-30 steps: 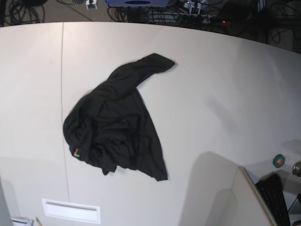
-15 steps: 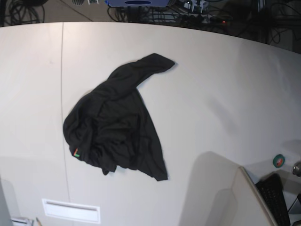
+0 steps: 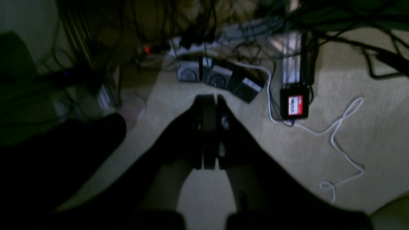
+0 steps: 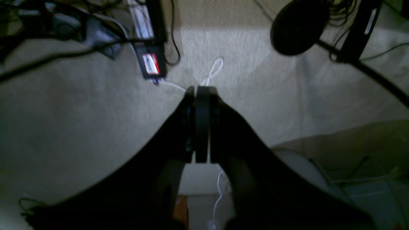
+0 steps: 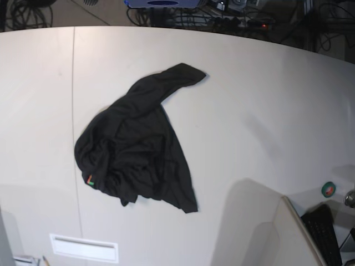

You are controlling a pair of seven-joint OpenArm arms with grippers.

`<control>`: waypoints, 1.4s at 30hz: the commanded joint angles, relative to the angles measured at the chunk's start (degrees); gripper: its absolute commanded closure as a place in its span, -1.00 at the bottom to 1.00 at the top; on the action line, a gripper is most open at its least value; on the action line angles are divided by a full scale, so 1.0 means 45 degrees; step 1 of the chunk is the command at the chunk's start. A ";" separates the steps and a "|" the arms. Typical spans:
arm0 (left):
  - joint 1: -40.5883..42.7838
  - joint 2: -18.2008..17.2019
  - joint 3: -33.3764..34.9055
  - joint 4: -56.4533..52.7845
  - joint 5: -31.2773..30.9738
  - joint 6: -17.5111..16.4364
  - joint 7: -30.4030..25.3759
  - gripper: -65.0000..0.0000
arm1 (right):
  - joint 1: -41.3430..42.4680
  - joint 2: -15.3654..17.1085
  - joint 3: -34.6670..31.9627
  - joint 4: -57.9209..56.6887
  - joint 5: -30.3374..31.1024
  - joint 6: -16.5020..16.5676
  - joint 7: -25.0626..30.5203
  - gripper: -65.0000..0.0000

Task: Layout the t-shirt on the table in an organized manner, then fold the t-shirt properly

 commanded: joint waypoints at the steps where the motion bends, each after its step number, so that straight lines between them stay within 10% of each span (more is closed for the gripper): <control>1: 0.0492 -0.0211 -0.0022 0.0919 0.0012 0.0047 -0.0216 1.00 | -0.0416 0.0063 0.0031 0.0787 -0.0007 -0.0031 -0.0098 1.00; 10: 0.2230 -0.1617 -0.0119 0.6643 -0.2684 0.0047 -0.0216 1.00 | -0.0826 0.0122 0.0031 0.5456 -0.0066 -0.0031 -0.2306 1.00; 18: 0.0101 -0.1676 -0.0022 0.7464 -0.3231 0.0047 -0.0196 1.00 | 0.1752 0.0513 0.0031 0.6393 -0.0085 -0.0012 -0.2853 1.00; 30: -0.6600 -0.0660 -0.0002 0.7053 -0.3231 0.0047 0.4785 1.00 | 0.8043 0.1450 0.0012 0.3951 -0.0027 0.0008 -0.2853 1.00; 42: -1.3281 0.0180 0.3983 0.0743 -0.3231 0.0047 0.3750 1.00 | 1.3904 0.2232 0.0012 -0.1147 -0.0027 0.0008 -0.2735 1.00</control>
